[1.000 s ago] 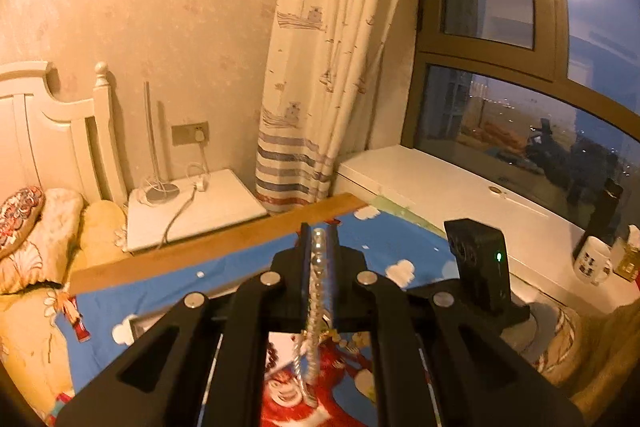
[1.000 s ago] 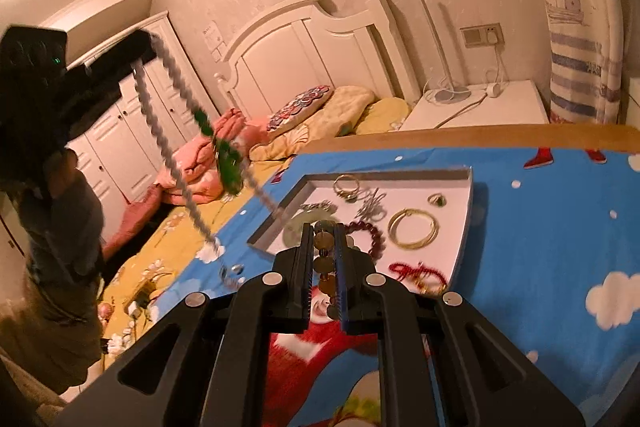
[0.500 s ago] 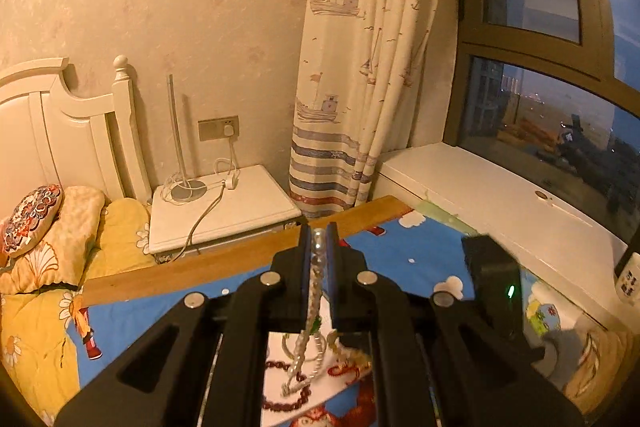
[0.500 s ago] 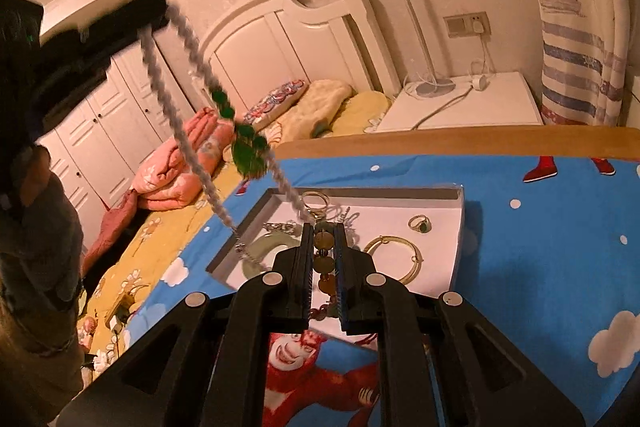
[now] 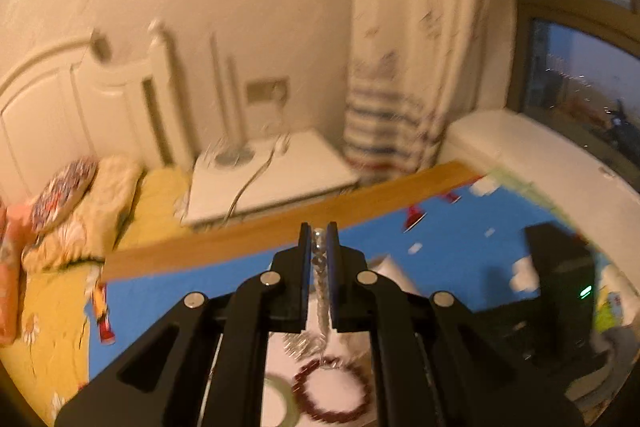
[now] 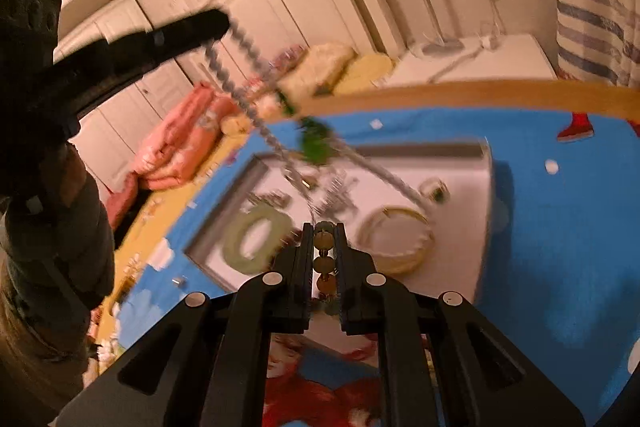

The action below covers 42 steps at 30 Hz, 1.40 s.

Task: Organize jewelry
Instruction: 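Lower the necklace and bead bracelet into the tray and open both tools, then grasp a loose white pearl on the sheet with the right tool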

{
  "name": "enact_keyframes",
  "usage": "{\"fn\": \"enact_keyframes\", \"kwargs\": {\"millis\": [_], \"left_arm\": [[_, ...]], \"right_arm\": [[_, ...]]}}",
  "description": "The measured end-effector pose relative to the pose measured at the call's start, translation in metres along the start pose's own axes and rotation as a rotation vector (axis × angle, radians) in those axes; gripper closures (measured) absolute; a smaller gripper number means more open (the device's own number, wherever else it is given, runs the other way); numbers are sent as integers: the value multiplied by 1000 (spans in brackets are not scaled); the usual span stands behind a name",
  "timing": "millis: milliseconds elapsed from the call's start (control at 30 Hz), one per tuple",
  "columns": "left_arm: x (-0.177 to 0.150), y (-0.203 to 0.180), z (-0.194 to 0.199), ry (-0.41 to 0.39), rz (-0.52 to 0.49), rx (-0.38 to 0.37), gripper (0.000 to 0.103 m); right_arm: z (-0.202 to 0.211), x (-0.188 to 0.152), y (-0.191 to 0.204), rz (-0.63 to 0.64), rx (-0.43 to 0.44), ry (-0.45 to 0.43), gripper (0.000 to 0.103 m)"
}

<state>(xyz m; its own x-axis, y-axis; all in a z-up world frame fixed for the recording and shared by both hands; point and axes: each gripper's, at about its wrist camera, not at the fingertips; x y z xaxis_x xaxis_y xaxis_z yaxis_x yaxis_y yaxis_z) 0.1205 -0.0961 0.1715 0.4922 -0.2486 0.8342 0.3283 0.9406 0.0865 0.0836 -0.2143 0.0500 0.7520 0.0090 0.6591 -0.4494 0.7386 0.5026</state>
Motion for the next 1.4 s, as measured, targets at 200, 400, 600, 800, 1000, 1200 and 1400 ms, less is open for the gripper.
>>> {"fn": "enact_keyframes", "kwargs": {"millis": [200,400,600,800,1000,1200,1400], "left_arm": [[-33,35,-21,75,43,31,96],[-58,56,-17,94,72,57,96],[-81,76,-11,124,88,180,10],[-94,101,21,40,153,285,4],[-111,113,68,-10,150,428,3],[-155,127,121,-12,210,512,3],[-210,141,147,55,274,530,3]], "right_arm": [[-7,-10,-13,-13,-48,24,91],[-3,-6,-16,-9,-80,10,91],[6,3,-13,11,-168,-13,18],[41,14,4,45,-138,-129,19],[67,10,20,68,-164,-188,16],[78,-15,41,84,-234,-239,15],[65,-39,55,74,-194,-192,15]]}}
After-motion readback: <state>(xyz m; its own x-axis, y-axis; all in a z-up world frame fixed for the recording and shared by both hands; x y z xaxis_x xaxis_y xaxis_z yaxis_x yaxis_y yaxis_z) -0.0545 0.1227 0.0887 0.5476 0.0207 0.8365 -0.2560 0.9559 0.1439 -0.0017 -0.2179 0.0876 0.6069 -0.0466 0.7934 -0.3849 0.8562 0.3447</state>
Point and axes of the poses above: each gripper's, at about its wrist camera, not at the fingertips, and z roughly against the way its jaws point, y to its left, x to its top, and after that the axes turned 5 degrees about x, right-handed
